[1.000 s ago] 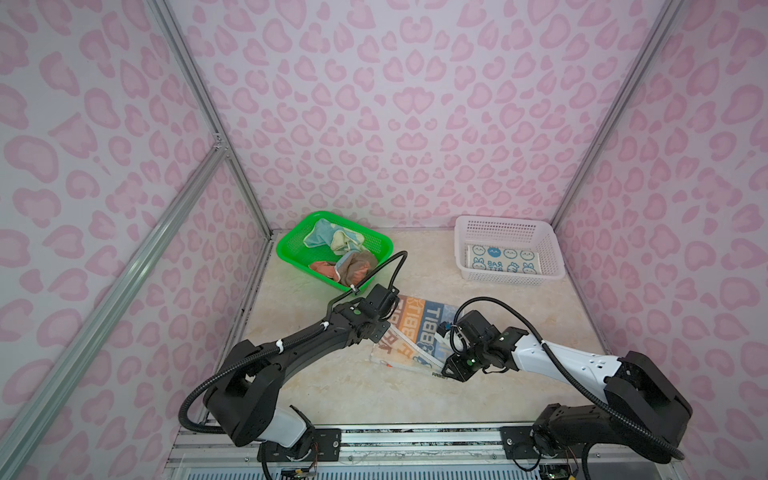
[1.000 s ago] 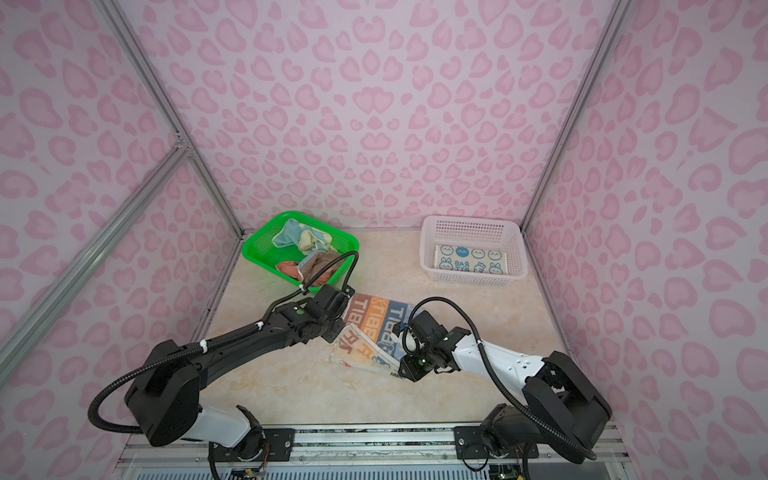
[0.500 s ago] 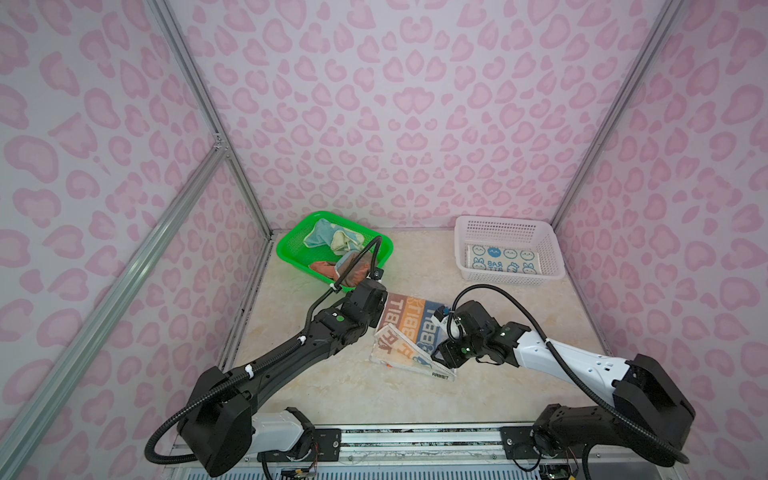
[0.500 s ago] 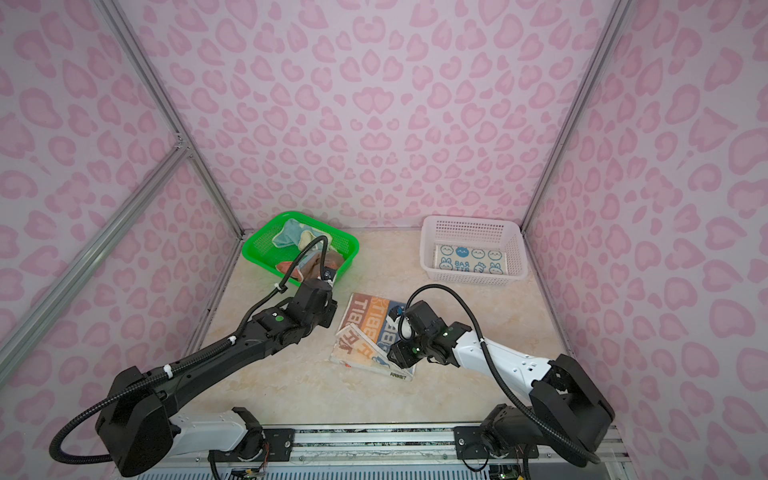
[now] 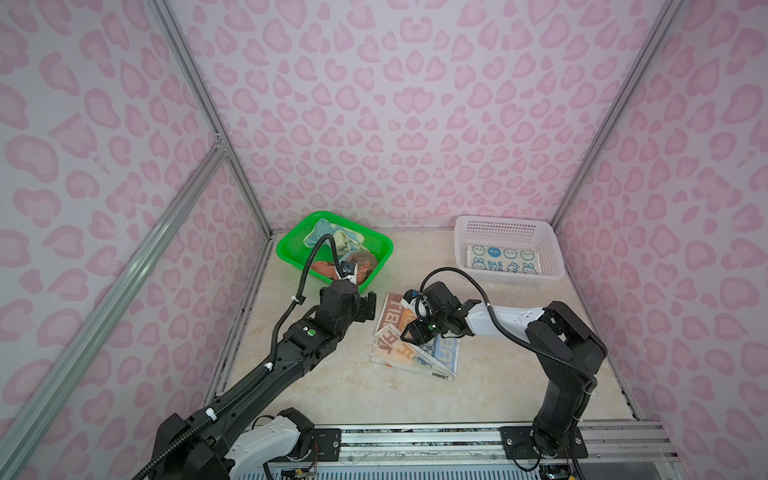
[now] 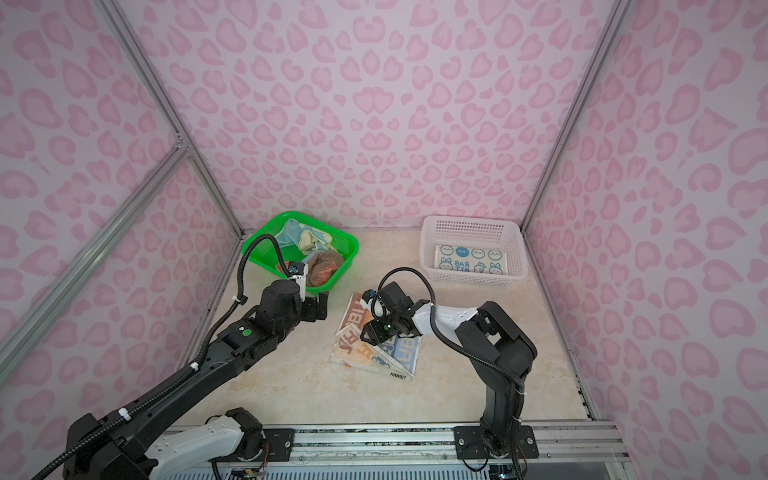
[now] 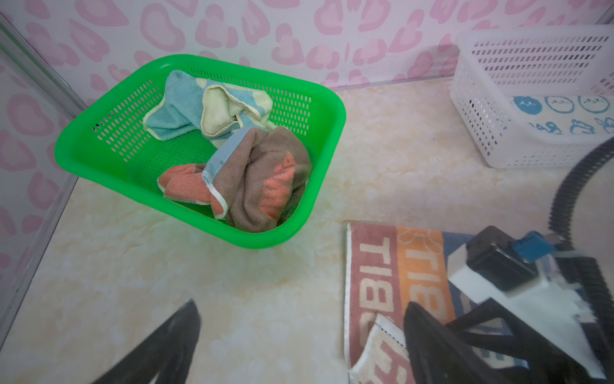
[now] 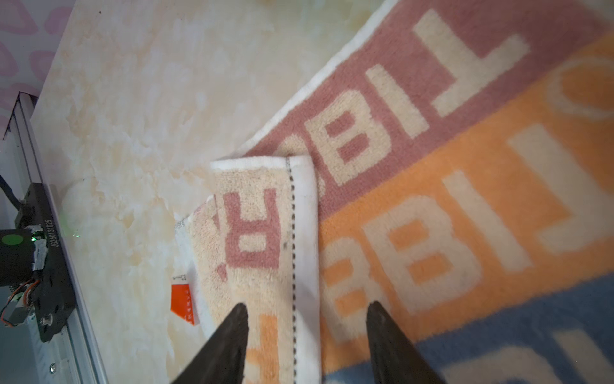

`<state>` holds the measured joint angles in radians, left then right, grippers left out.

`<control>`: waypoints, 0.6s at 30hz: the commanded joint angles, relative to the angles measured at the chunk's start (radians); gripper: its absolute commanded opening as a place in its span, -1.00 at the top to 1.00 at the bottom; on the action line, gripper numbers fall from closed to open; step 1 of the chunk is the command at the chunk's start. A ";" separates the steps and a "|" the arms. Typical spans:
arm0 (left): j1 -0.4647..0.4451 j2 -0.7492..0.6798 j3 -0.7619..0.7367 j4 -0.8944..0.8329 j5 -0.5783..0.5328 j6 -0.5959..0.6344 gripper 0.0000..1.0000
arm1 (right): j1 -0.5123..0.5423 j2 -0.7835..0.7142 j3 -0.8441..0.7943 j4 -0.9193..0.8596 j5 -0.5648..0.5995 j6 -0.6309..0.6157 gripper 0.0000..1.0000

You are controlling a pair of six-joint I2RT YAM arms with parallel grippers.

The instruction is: Fold and stack the towels

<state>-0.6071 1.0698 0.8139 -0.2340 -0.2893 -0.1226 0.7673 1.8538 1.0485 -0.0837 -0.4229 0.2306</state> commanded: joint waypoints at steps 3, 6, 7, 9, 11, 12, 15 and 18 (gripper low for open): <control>0.004 -0.012 -0.010 0.006 -0.011 -0.012 -0.95 | 0.003 0.077 0.040 0.051 -0.081 -0.008 -0.09; 0.006 -0.012 -0.015 -0.003 -0.021 -0.010 -0.95 | 0.008 0.088 0.038 0.075 -0.114 -0.002 -0.04; 0.006 -0.013 -0.016 -0.004 -0.022 -0.009 -0.95 | 0.010 0.090 0.036 0.079 -0.126 -0.002 -0.02; 0.006 -0.013 -0.019 -0.002 -0.026 -0.007 -0.95 | 0.016 0.091 0.033 0.085 -0.147 -0.001 0.01; 0.006 -0.013 -0.019 -0.004 -0.026 -0.005 -0.95 | 0.025 0.090 0.032 0.081 -0.159 -0.006 0.04; 0.006 -0.013 -0.020 -0.004 -0.026 -0.006 -0.95 | 0.029 0.087 0.031 0.075 -0.158 -0.006 0.06; 0.006 -0.017 -0.021 -0.005 -0.026 -0.007 -0.95 | 0.041 0.077 0.023 0.067 -0.152 -0.014 0.09; 0.006 -0.022 -0.028 -0.005 -0.027 -0.009 -0.95 | 0.048 0.065 0.013 0.053 -0.144 -0.020 0.17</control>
<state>-0.6022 1.0561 0.7948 -0.2440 -0.3027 -0.1280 0.8093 1.9251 1.0706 -0.0185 -0.5579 0.2234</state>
